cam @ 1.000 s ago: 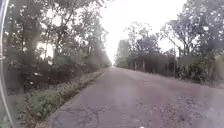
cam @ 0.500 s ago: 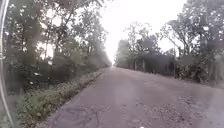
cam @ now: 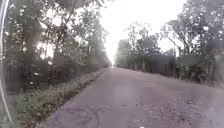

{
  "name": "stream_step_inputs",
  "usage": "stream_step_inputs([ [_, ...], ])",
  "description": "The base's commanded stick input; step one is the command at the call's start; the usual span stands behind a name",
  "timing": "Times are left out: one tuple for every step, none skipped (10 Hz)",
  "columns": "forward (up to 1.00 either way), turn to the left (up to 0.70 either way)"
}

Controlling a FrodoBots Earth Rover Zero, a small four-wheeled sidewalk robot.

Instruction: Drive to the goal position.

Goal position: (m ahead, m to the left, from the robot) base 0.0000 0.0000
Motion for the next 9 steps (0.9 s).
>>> stream_step_inputs([
  [0.10,0.01],
  [0.10,0.01],
  [0.10,0.01],
  [0.10,0.01],
  [0.10,0.01],
  [0.10,0.01],
  [0.10,0.01],
  [0.10,0.01],
  [0.10,0.01],
])
